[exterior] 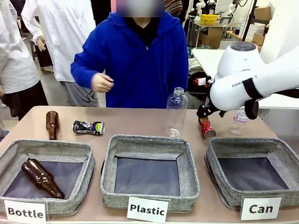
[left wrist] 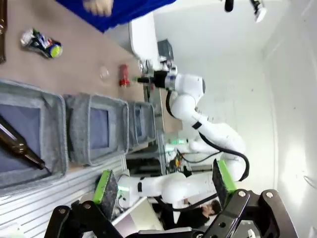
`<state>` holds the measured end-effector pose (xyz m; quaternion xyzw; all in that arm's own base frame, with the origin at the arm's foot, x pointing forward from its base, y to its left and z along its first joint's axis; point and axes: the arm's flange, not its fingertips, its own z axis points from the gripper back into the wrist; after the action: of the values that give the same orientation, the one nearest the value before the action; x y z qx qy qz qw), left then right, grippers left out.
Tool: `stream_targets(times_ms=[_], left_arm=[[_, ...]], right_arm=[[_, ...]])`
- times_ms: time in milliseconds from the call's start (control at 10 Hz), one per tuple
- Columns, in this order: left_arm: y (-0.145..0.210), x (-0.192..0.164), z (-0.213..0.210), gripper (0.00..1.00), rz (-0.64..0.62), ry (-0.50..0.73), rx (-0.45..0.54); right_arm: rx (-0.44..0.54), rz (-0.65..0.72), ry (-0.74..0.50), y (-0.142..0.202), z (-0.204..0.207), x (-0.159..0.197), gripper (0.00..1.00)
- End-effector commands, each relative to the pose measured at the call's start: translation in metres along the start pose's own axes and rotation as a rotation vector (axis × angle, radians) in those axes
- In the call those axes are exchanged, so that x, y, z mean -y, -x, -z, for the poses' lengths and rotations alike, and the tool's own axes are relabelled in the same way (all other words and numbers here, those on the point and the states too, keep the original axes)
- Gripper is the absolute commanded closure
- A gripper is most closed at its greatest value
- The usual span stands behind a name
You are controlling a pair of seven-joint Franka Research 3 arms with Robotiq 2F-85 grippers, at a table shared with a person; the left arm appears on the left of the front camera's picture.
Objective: Sort the can waste into the basket.
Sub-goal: Pick up the can waste from the table and place it in the right Fabric basket.
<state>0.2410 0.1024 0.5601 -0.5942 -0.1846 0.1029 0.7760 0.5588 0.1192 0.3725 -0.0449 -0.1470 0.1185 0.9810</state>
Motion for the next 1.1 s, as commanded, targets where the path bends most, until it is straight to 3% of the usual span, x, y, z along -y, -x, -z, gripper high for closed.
stream_targets(times_ms=[0,300,500,600,1000], left_arm=[[-0.019,-0.014,0.046,0.0,-0.086,-0.002,-0.107],[-0.071,-0.045,0.102,0.0,-0.226,0.008,-0.265],[-0.088,-0.064,0.119,0.0,-0.27,0.127,-0.262],[-0.06,-0.059,0.12,0.0,-0.23,0.007,-0.277],[-0.06,-0.059,0.12,0.0,-0.23,0.007,-0.277]], right_arm=[[0.027,0.027,0.041,-0.013,0.015,-0.008,0.0],[-0.005,0.053,0.023,-0.027,0.037,-0.01,0.0],[-0.044,0.07,0.026,-0.034,0.051,-0.006,0.0],[-0.083,0.083,0.019,-0.037,0.062,-0.003,0.0],[-0.104,0.101,0.027,-0.038,0.076,-0.001,0.0]])
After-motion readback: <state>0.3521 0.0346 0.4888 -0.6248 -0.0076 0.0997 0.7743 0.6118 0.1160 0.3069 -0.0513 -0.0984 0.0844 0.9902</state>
